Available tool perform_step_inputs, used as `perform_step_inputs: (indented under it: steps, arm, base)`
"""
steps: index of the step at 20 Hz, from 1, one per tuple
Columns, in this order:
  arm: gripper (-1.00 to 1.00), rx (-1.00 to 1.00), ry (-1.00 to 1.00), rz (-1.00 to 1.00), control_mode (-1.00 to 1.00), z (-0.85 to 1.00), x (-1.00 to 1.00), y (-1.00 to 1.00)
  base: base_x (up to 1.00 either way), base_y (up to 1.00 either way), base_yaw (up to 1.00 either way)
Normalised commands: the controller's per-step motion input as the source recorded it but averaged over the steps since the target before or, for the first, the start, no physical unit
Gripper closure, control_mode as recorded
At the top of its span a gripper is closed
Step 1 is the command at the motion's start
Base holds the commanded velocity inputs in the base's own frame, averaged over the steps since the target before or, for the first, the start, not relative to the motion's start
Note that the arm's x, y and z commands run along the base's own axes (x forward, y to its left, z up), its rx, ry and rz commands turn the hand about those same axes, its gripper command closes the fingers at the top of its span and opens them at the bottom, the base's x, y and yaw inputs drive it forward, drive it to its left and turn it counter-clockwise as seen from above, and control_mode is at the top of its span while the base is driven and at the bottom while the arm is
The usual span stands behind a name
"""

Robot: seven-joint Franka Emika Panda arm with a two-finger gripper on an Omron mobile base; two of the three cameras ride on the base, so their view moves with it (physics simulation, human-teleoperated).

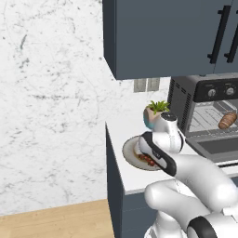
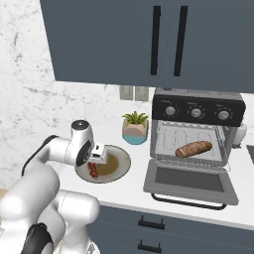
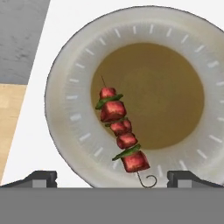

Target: Pick up the kebab skewer and baguette bread, and place them inside the toaster oven. Close the toaster oven door and start by setting the timer.

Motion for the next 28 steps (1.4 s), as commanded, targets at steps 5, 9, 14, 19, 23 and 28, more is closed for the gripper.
perform_step_inputs:
  steps: [5, 9, 14, 19, 23, 28]
  arm:
    - [-1.0, 0.0, 0.0, 0.0, -1.0, -0.26, 0.09, 0.06]
    - [-1.0, 0.0, 0.0, 0.0, -1.0, -0.33, 0.13, 0.0]
    - [-1.0, 0.0, 0.0, 0.0, -1.0, -0.37, 0.06, 0.0]
    - [-1.0, 0.0, 0.0, 0.0, -1.0, -0.32, 0.03, 0.0]
    - [-1.0, 0.0, 0.0, 0.0, -1.0, -0.28, 0.0, 0.0]
    - [-1.0, 0.0, 0.0, 0.0, -1.0, -0.26, 0.01, 0.0]
  base:
    - [0.0, 0.0, 0.0]
    - [0.0, 0.0, 0.0]
    - [0.0, 0.0, 0.0]
    - [0.0, 0.0, 0.0]
    - [0.0, 0.0, 0.0]
    - [0.0, 0.0, 0.0]
